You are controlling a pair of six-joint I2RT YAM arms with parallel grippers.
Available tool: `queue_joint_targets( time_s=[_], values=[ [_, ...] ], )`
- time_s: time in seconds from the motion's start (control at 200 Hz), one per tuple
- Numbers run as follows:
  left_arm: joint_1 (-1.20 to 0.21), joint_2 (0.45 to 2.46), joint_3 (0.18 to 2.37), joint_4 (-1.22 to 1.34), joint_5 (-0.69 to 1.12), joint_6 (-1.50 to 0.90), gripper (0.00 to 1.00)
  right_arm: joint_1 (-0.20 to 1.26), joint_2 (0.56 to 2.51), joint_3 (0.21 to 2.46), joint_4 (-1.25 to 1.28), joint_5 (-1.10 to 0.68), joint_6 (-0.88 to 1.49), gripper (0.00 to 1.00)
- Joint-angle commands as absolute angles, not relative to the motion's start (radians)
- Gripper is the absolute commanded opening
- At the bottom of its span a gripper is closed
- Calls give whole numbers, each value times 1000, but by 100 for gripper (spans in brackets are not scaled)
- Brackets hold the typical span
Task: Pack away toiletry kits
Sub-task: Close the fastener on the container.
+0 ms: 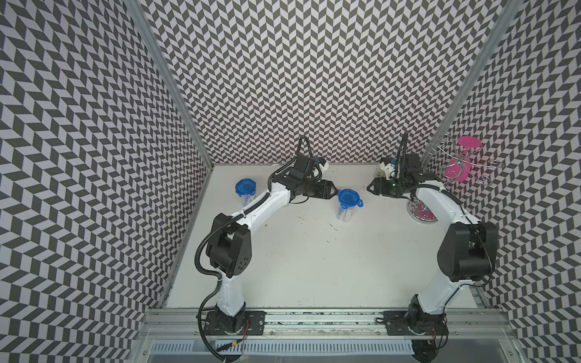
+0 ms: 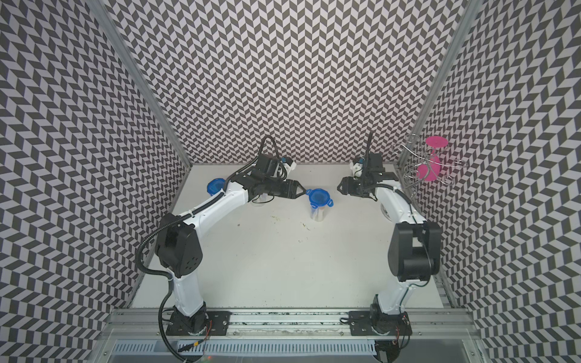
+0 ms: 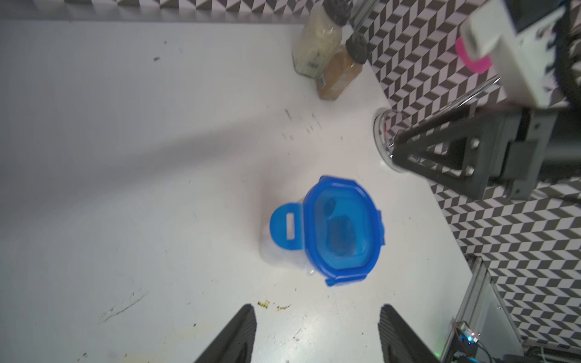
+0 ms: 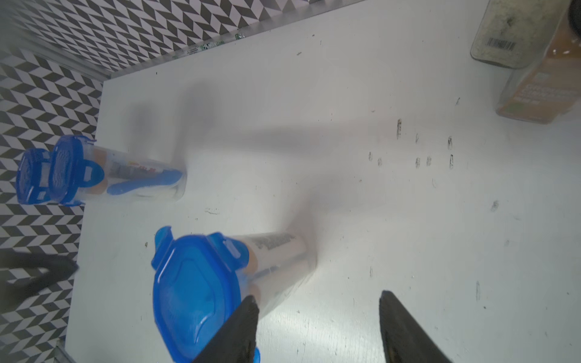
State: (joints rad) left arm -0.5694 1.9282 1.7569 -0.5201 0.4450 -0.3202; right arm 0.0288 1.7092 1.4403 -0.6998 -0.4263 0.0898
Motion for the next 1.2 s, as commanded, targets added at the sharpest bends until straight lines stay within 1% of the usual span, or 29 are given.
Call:
queue_joint_targets(
  time_s=[0.0,0.09,0.165,0.285,0.546,0.896,1.192],
  values=[
    [-575,2024,1887,-562,443,-282,67,26,1632,1363,-724,-439,85,66],
    [-581,2105,2003,-593,457,-271,68,26,1605,1301,-705,-468,90,67],
    [-591,2163,2087,-623,459,-255,66,27,1593,1256,-673,-497,101,66],
    [-598,2227,2149,-644,470,-252,64,27,1602,1230,-648,-534,107,64],
    [-627,2258,2146,-648,477,-237,61,29,1640,1223,-602,-571,115,61],
    [-638,2232,2062,-627,491,-246,59,44,1680,1221,-567,-591,131,60],
    [-644,2200,1969,-538,548,-326,59,64,1684,1207,-527,-636,162,59]
  ],
)
